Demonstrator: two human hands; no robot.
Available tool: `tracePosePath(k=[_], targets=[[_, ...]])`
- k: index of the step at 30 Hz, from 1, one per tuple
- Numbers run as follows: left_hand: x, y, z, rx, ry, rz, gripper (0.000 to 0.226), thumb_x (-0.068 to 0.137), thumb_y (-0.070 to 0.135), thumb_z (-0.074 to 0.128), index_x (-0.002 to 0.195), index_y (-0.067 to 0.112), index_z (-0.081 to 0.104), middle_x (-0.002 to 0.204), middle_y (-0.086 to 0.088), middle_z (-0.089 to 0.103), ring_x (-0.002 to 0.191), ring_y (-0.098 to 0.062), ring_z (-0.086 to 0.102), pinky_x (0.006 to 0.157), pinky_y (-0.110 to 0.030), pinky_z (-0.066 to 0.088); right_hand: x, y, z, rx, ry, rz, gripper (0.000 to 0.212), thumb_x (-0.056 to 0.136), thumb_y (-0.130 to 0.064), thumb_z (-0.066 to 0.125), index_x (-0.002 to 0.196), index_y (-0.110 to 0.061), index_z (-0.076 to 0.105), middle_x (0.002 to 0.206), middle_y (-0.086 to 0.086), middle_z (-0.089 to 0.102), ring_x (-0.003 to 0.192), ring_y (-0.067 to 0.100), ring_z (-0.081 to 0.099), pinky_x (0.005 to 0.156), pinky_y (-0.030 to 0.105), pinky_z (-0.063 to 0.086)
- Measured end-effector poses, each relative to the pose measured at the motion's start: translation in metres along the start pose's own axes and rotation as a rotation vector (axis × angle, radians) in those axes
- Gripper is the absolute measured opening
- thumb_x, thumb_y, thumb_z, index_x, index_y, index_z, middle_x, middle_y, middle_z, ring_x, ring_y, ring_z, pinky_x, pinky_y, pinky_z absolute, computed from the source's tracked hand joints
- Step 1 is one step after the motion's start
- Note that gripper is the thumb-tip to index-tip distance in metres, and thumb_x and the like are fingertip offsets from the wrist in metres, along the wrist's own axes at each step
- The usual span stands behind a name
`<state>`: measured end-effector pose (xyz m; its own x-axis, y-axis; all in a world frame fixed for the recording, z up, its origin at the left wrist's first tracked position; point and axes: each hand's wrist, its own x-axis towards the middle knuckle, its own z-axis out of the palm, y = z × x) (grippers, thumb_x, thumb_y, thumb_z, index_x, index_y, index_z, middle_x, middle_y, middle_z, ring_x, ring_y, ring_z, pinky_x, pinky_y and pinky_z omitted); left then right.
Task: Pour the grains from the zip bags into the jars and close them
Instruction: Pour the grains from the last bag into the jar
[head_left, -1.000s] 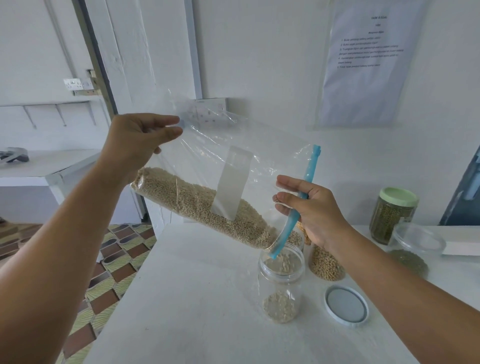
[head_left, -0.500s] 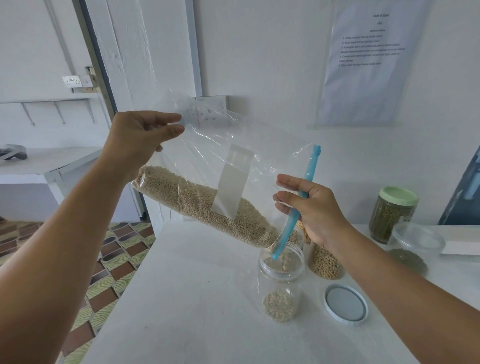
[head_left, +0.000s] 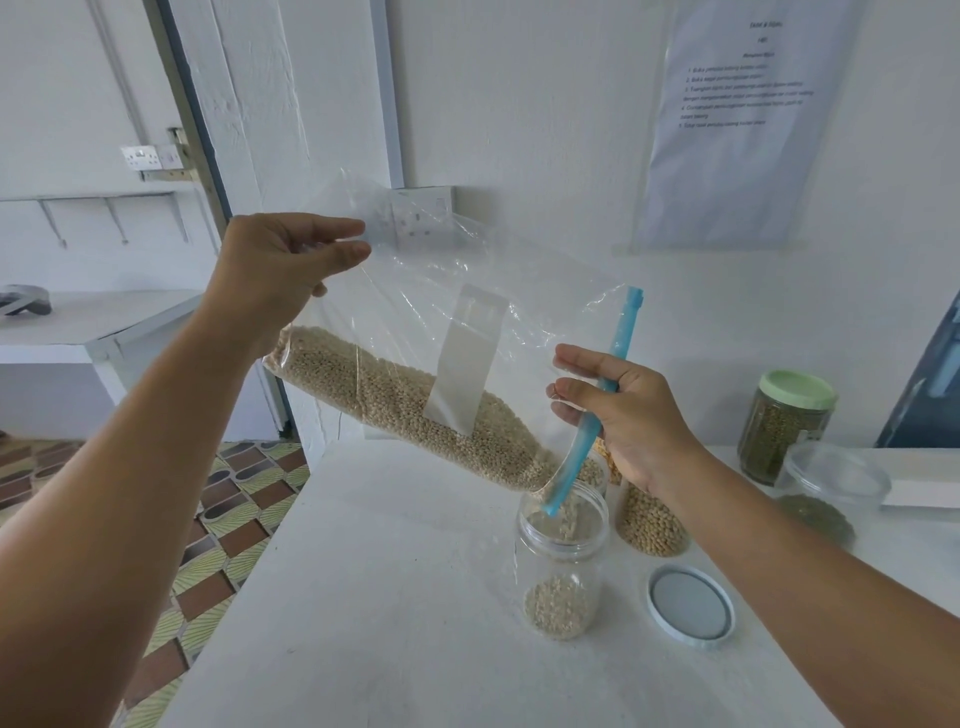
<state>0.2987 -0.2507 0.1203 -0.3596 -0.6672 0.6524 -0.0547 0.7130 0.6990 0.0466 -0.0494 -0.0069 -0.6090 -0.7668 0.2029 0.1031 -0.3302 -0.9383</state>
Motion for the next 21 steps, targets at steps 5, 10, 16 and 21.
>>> tracePosePath(k=[5,10,16,21], targets=[[0.000,0.000,0.002,-0.011,0.005,0.000,0.032,0.083,0.030,0.086,0.114,0.024,0.080,0.086,0.000,0.073,0.055,-0.003,0.052,0.061,-0.014,0.050,-0.003,0.000,0.000,0.006,0.006,0.001,0.035,0.086,0.005,0.078,0.117,-0.010,0.078,0.122,0.001,0.075,0.102,0.026,0.076,0.088,0.039,0.063],[0.003,0.006,0.003,-0.004,0.003,0.019,0.032,0.084,0.027,0.085,0.115,0.023,0.079,0.094,-0.010,0.074,0.055,0.000,0.053,0.061,-0.013,0.050,-0.002,-0.004,-0.003,0.012,0.011,-0.010,0.034,0.085,0.004,0.078,0.116,-0.012,0.078,0.121,0.001,0.075,0.102,0.027,0.076,0.087,0.037,0.063],[0.004,0.012,0.004,-0.005,0.003,0.030,0.031,0.085,0.025,0.084,0.115,0.022,0.078,0.096,-0.015,0.074,0.055,0.002,0.055,0.061,-0.013,0.049,-0.002,-0.003,-0.003,0.018,0.015,-0.010,0.034,0.085,0.004,0.079,0.115,-0.012,0.079,0.120,0.001,0.076,0.101,0.026,0.076,0.087,0.038,0.063],[0.002,0.007,0.006,-0.001,-0.009,0.023,0.031,0.084,0.027,0.085,0.114,0.022,0.079,0.097,-0.014,0.076,0.055,0.000,0.053,0.060,-0.013,0.050,-0.003,0.000,-0.003,0.012,0.024,0.004,0.033,0.084,0.004,0.079,0.113,-0.012,0.079,0.121,0.002,0.076,0.103,0.027,0.076,0.088,0.040,0.063]])
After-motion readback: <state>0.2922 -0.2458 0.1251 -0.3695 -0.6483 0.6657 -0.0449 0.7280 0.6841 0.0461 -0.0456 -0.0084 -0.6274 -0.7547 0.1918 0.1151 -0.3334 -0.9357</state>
